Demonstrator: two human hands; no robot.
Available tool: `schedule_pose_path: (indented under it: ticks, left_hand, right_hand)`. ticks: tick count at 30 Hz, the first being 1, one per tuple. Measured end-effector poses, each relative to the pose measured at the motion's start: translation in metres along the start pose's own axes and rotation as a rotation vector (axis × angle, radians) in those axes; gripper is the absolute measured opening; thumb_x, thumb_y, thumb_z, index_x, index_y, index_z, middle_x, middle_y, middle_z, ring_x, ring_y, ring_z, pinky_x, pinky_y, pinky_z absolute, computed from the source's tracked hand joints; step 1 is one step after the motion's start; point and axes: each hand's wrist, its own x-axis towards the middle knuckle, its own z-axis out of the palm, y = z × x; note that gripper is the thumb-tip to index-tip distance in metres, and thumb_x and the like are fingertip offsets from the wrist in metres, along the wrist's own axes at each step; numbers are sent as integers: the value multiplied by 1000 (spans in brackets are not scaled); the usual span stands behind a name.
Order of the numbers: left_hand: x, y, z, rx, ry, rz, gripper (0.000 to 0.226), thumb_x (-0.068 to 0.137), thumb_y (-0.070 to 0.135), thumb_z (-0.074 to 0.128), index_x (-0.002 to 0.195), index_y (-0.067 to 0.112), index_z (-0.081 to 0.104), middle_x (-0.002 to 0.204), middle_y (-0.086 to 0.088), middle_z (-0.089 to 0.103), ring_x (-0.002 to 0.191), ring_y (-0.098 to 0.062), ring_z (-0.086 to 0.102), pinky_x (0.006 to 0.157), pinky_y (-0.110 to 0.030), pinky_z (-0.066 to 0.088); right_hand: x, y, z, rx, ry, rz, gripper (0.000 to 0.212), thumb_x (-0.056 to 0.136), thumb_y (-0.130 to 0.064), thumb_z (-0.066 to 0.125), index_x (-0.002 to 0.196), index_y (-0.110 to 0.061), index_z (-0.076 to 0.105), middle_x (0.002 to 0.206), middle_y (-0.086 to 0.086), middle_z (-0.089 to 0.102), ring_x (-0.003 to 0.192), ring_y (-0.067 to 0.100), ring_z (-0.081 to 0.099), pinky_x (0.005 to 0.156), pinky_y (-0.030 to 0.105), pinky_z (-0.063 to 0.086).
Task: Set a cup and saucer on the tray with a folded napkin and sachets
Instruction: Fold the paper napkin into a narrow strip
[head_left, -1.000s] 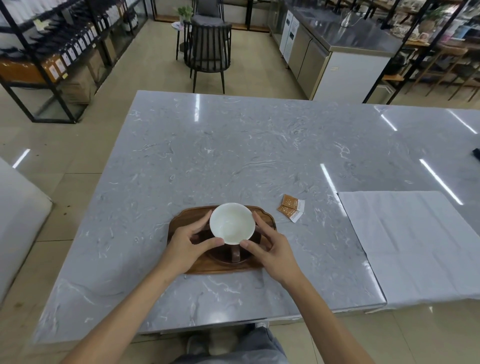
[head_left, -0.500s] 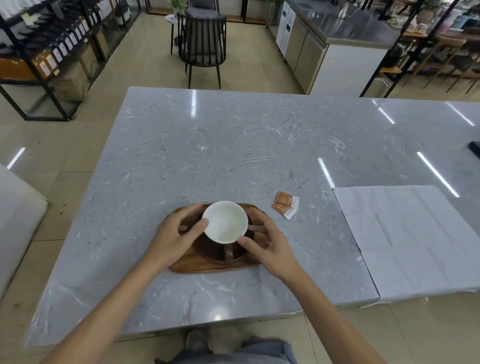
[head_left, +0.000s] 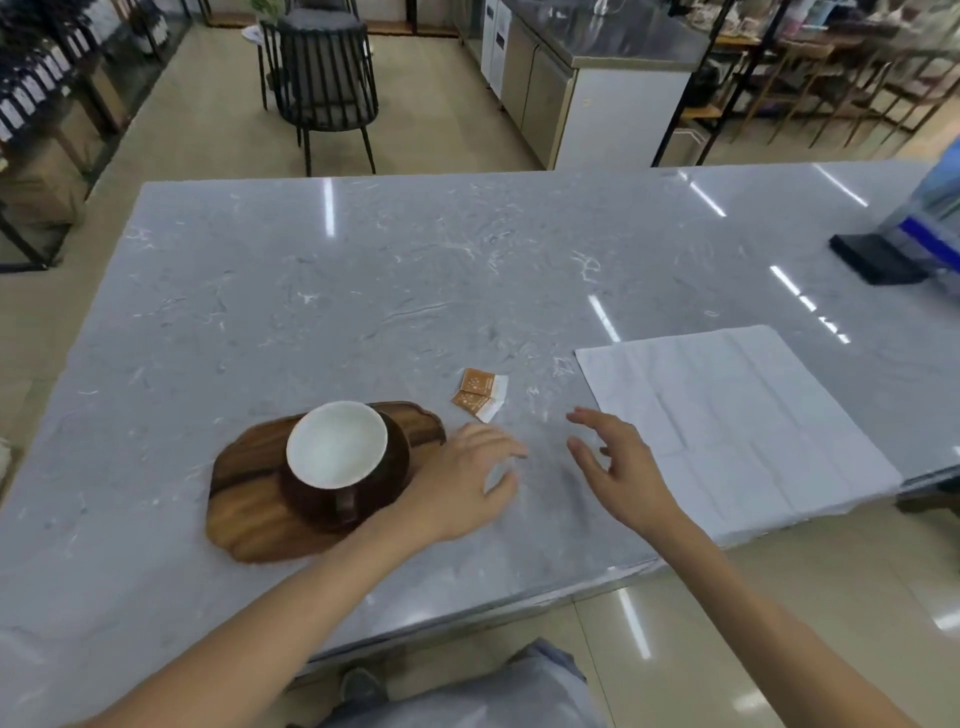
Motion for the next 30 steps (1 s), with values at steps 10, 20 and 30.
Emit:
schedule_pose_path:
  ticks: [10,20,30]
  left_hand:
    - [62,98,161,68,-196,59,60,91,41,60,147,23,47,158,0,39,147,-18,29,122,-38,25]
    - [121,128,218,206,-39,-110,48,100,43,49,141,19,51,146,-1,49,135,-24,43,111,-39,35]
    - [128,104,200,207,142,-252,18,89,27,74,106,24,80,115,9,71,108,-21,61,85,-36,41]
  right_hand:
    - [-33,144,-96,-233,31,132,31,102,-19,56,132,-16,64,147,13,53,137,34,45,111,44,39]
    - [-60,228,-158,-357,-133,18,41,105,-31,47,146,-29,51,158,4,43,140,27,42,106,49,44]
    - [-3,288,-228,-283,-123,157,48,99,-21,61,145,-10,52,151,10,51,139,31,46,115,40,37]
